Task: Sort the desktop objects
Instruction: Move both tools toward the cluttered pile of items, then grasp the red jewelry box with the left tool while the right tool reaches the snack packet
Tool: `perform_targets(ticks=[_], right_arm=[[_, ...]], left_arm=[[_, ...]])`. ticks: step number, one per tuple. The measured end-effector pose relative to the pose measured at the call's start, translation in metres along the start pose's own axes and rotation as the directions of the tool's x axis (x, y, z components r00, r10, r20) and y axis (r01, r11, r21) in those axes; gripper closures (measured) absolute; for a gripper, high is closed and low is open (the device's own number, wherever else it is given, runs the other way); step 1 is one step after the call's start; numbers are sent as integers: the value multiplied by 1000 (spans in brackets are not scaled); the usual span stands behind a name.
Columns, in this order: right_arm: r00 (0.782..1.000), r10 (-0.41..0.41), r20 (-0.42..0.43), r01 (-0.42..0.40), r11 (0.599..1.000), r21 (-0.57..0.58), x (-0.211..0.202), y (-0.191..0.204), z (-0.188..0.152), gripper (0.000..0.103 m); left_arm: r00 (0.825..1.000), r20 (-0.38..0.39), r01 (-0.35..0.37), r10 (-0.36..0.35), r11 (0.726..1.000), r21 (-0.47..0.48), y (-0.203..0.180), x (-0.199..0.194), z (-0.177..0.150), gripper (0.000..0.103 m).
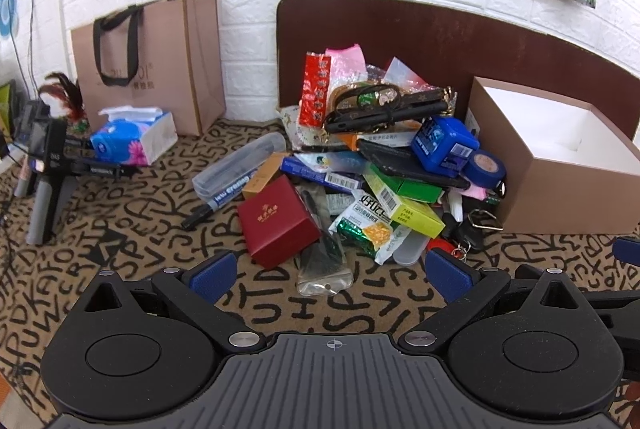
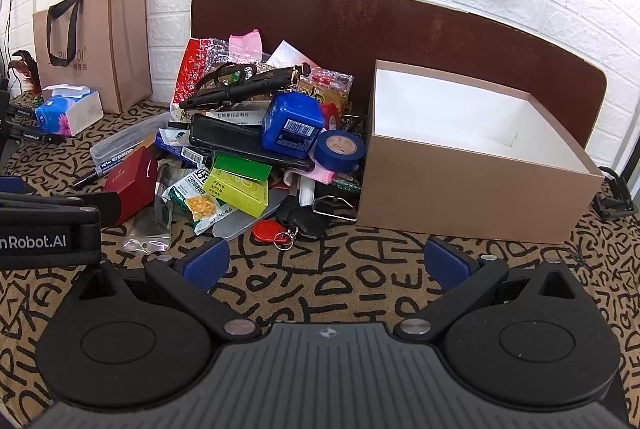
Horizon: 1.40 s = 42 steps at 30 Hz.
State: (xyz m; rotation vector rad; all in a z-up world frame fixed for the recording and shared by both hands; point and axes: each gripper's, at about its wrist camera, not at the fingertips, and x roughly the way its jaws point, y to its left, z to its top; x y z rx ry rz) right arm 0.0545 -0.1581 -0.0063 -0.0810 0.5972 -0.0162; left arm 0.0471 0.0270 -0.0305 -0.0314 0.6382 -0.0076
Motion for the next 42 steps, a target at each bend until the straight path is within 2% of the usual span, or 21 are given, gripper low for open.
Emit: perform_targets(ticks=[5,10,21,27,33,38,41,42], right_arm=[[999,35,-9,-35,999,-3,12,2,-2,0],[992,119,-34,-120,992,-25,27,12,-5,0],[954,291,-77,-295,954,-55,74,48,-1,3],[942,325,-85,-329,944,-32,102,61,4,14],[940,329,-86,-333,943,-30,128,71,9,22],[949,310,-57,-313,949,-47,139,76,12,28],[953,302,-36,-303,952,-42,144,77,12,28],[954,297,-30,-299,953,-48,146,78,12,29]], left_arm=[[999,-34,-5,3,998,-61,21,16,-6,0],[999,-40,-19,16,997,-75,40,34,-8,0],[995,-95,-37,23,988,-151,72,91,14,0],[992,-127,-22,-3,981,-190,76,127,25,0],[988,-154,-14,-14,984,-177,68,158,34,0],[975,-215,-4,-46,974,-227,74,182,32,0],[974,-210,24,-82,965,-262,80,188,30,1],[975,-205,28,-82,967,-253,79,187,31,6]])
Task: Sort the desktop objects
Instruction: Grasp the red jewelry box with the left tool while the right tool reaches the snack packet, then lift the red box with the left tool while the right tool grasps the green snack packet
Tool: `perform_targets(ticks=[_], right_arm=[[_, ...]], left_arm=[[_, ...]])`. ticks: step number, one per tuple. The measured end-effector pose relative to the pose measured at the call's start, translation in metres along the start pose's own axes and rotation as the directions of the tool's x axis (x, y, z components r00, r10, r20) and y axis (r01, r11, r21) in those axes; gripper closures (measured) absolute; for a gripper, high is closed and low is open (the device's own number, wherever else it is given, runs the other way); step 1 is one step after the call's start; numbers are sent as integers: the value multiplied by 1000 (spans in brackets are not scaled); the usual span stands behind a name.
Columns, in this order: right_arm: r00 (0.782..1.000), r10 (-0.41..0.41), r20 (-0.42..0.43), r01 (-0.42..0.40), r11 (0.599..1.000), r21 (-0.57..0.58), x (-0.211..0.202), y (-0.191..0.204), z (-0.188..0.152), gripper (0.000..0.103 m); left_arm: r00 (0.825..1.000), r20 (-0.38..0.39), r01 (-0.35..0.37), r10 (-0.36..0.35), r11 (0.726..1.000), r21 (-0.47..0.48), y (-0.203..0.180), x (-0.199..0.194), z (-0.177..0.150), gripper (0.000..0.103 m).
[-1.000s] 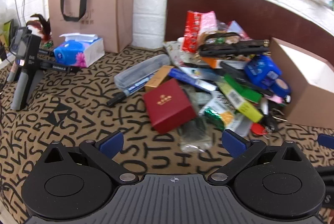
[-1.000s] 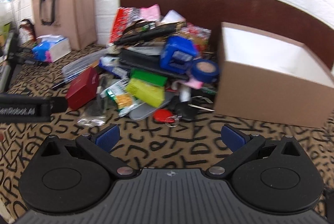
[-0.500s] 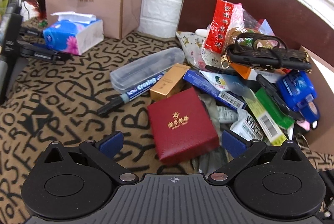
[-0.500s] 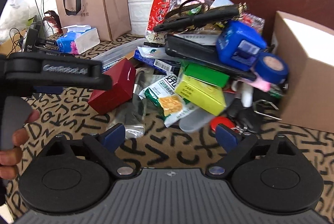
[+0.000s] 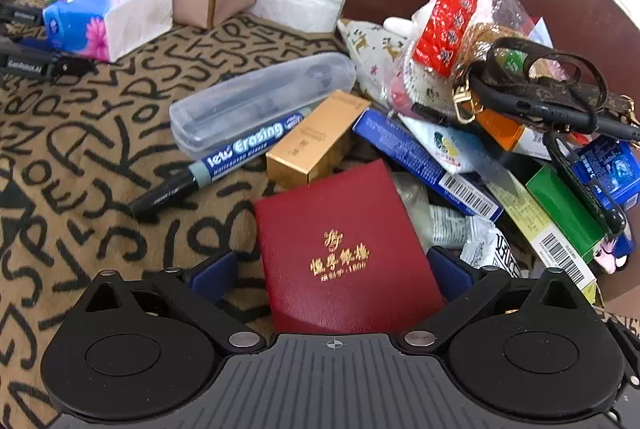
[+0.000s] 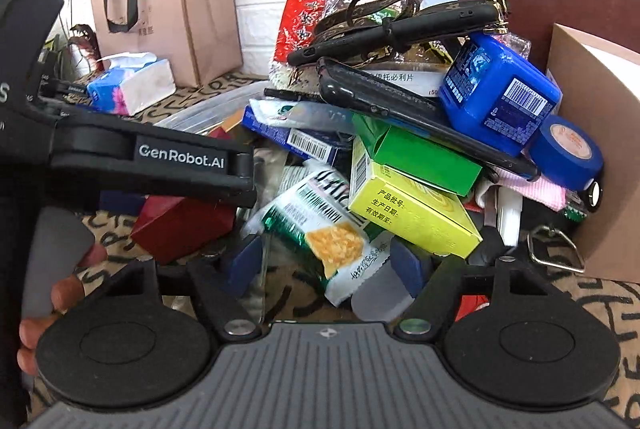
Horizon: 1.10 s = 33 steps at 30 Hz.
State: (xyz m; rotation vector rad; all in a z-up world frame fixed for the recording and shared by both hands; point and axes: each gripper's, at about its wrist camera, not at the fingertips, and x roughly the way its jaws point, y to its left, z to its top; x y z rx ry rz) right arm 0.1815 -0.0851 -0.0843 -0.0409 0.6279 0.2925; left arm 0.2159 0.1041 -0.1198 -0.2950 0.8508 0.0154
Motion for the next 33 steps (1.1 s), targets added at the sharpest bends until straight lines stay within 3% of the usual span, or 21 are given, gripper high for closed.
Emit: perform_targets(ticks=[3,5,9,16,19,21,29,30,31,33], right_arm=[[1000,-11,7,11,1000,0,6,0,1,36],[1000,-9,10,9,1000,29,7,-3,1,42],[1000,6,27,-6,1000,4,1,-1,0,63],[999,26,33,-26,1000,-13,-17,-1,-2,70],[999,41,31,-41,999,-15,-30,-2,-6,94],[998,52,20,-52,999,-13,-41,-4,-12,102],[998,61,10,-61,998,-15,-73,-11,-35,101],[998,50,26,-50,999,-13,-75,-11,-36,97],[998,52,34,-52,999,-9,-76,-11,-36,79],[998,55,40,-56,998,4,-75,-11,-35,57]], left_arm=[[999,2,41,-41,999,30,-1,-2,2,23],[999,0,45,-45,999,23,0,-5,2,25],[999,-3,47,-47,999,10,1,-8,0,27],[998,-36,52,-50,997,51,-2,-29,-18,27],[997,-54,64,-61,996,67,-4,-42,-32,27],[996,-65,69,-64,994,84,-7,-50,-43,27],[996,-65,64,-57,991,116,-16,-81,-81,30],[997,-62,57,-50,992,112,-14,-83,-82,31],[997,-60,51,-45,993,105,-12,-85,-83,31],[997,-60,47,-41,995,93,-7,-87,-83,31]])
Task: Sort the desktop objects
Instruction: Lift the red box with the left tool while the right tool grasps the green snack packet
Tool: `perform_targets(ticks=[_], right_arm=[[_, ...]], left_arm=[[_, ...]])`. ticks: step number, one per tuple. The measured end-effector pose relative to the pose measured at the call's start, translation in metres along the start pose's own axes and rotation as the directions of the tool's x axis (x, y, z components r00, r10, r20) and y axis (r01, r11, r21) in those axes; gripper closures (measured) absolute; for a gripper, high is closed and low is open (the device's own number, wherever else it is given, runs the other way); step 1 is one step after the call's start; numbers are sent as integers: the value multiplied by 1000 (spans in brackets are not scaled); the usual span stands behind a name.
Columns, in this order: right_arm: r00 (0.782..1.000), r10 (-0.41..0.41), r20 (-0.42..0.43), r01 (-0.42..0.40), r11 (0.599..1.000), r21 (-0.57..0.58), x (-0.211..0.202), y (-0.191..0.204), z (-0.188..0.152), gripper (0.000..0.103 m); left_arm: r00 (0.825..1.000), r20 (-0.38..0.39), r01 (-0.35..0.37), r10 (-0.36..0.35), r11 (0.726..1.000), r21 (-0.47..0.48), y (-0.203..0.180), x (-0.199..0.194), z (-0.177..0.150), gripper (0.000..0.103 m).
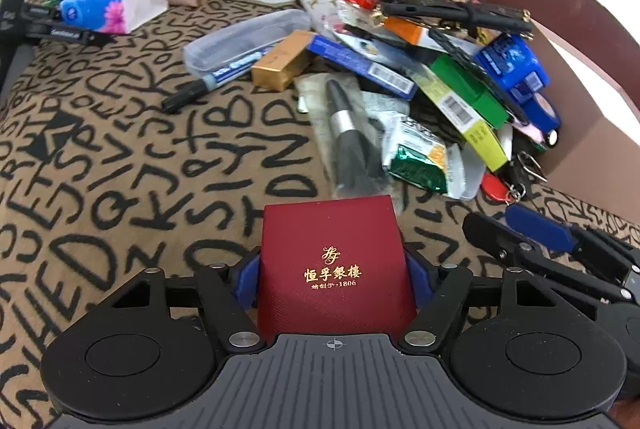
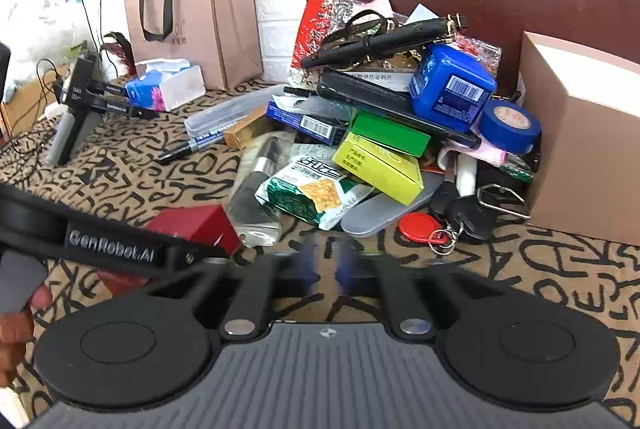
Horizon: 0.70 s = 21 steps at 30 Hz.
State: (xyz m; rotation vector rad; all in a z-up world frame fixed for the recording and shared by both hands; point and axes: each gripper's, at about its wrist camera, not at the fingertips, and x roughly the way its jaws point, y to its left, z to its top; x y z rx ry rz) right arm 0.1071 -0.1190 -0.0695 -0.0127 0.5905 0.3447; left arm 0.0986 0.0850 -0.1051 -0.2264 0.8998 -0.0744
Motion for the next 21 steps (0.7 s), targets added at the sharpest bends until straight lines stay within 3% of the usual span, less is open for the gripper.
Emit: perform_targets(ticks=[7,8,14,19,21], right_arm=[[1000,-9,14,10,998,-68,23,10,9,45],[1000,-5,11,6,997,-73,28,11,11,44],[999,-33,9,34,987,-155,57,20,17,39],[998,-63,13,64,982,-177,74,20,16,36],[999,-43,-1,43,988,-146,77,15,18,36]], left_arm=[[1000,17,-25,25,999,-33,19,5,12,30],[999,17,-26,27,999,-39,22,7,13,21],[1000,19,-21,22,996,-89,40,19,23,15],[998,39,-39,40,999,-13,35,27,25,15],[997,47,-54,53,998,17,32,29,25,23]])
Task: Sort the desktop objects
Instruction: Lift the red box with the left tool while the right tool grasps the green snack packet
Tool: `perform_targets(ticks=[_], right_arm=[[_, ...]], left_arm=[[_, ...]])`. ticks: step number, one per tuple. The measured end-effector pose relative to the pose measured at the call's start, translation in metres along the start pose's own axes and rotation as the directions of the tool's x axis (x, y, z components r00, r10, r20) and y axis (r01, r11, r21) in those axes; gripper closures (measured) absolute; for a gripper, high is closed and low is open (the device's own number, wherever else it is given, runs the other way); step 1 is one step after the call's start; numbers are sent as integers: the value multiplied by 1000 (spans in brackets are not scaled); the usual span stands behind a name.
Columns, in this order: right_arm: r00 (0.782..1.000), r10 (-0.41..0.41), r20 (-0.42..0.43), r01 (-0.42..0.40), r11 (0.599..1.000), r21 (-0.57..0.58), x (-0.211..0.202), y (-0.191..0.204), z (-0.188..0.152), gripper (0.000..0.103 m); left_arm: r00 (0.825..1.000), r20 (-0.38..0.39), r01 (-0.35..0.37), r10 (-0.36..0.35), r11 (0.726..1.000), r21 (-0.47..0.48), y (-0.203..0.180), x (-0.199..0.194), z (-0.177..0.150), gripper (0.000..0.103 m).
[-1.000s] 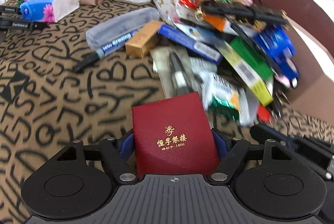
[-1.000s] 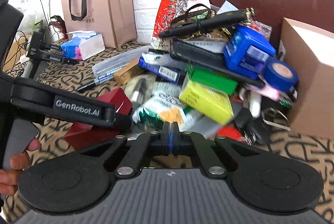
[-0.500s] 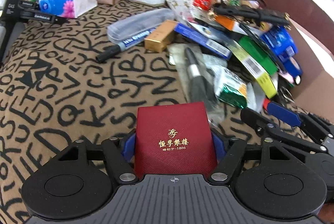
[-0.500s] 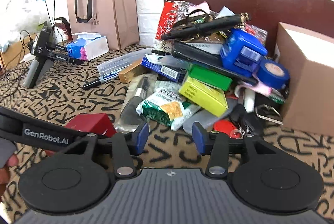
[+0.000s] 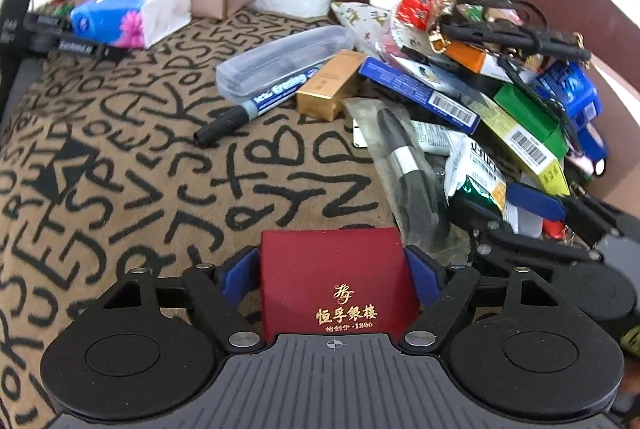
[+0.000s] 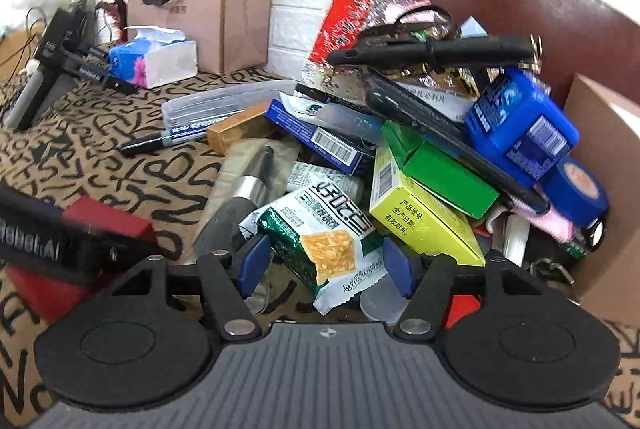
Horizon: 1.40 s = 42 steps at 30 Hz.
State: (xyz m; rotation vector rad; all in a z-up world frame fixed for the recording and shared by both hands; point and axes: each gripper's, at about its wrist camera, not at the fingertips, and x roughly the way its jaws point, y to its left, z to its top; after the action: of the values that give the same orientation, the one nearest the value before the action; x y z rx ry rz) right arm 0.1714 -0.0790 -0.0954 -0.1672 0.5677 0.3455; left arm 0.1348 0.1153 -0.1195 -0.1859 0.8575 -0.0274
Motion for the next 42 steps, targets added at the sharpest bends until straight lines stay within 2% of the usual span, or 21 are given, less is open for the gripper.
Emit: perform_targets(ticks=[2,4,7,15,19,25,29,32,33,34,35,38,40,42], right_arm=[[999,42,-10,-42,999,20,1,-5,1,53],[998,53,-16,-53,998,15,-1,-5,2,60],[999,42,-10,-42,999,-23,-9,2,0,66],[997,77,-5,-77,997,-23,-44,7,-10,66],[998,62,-8,-62,998,-17,-74,4,-20,66],[999,-1,-53,1,1000,9,-119,-13,-48,82],[997,-16,-70,19,999,39,-147,-22,-70,83],[999,-10,-43,13,998,66,-160,-27,-79,78],[999,-11,-38,13,998,63,-162,-28,-79,62],[999,-19,-28,20,998,58,-162,-29,-79,46],[1000,-24,-11,24,999,46,-162,-29,-78,41],[1000,-3,13,3,1000,-4,-153,-30,-73,39],[1000,25,16,-25,999,-34,-142,-33,-68,32],[999,50,10,-49,997,-67,-128,-37,-64,29]], left_arm=[[1000,-2,-11,11,1000,6,-1,0,0,26],[1000,-2,-9,9,1000,0,0,-2,0,28],[1000,-2,-11,11,1000,-5,0,-7,-3,30],[1000,-25,7,-7,1000,5,-8,-26,-20,30],[999,-36,29,-27,999,35,-22,-34,-31,30],[995,-60,88,-83,992,93,-53,-46,-53,30],[989,-77,136,-126,981,141,-80,-51,-66,30],[991,-75,122,-110,976,178,-91,-55,-71,28],[991,-76,124,-112,976,178,-90,-56,-71,21],[990,-79,131,-119,975,177,-88,-59,-71,21],[989,-81,135,-122,974,182,-87,-61,-71,19],[993,-65,112,-100,971,211,-84,-68,-71,15],[992,-70,119,-106,969,219,-82,-70,-71,14],[990,-78,133,-117,963,235,-81,-72,-71,14]])
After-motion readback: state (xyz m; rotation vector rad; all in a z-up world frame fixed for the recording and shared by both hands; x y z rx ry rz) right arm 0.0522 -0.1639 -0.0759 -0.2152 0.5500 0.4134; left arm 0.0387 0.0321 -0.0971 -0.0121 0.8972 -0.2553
